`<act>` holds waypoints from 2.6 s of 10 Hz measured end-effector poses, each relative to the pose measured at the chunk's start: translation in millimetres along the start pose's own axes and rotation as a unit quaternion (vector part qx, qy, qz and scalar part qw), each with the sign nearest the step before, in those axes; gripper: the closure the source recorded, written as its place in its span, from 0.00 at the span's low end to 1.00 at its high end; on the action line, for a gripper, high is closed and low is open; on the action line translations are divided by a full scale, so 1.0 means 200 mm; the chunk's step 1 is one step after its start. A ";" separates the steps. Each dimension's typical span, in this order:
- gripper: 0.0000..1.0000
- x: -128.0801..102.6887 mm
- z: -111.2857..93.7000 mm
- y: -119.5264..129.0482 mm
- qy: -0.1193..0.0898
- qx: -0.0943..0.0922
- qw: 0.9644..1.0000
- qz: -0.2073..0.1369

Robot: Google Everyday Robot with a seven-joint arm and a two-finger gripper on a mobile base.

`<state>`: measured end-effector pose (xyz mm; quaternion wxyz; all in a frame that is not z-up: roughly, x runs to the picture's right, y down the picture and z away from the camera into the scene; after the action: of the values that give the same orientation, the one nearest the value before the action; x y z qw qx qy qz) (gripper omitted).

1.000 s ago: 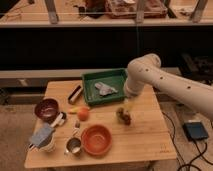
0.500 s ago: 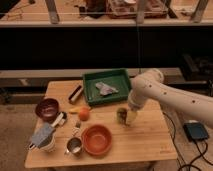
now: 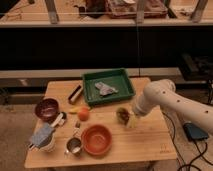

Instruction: Place grapes in metal cup

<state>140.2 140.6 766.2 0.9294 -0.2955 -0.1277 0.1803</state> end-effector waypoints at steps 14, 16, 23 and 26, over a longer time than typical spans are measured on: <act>0.95 0.00 0.12 0.02 0.028 0.035 0.998 -0.036; 1.00 0.01 0.12 0.01 0.029 0.035 0.998 -0.036; 1.00 -0.14 -0.16 -0.26 0.024 0.096 0.994 -0.050; 1.00 -0.33 -0.30 -0.40 -0.037 0.102 0.991 -0.077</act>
<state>121.9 22.1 757.2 0.9606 -0.1814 -0.1648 0.1313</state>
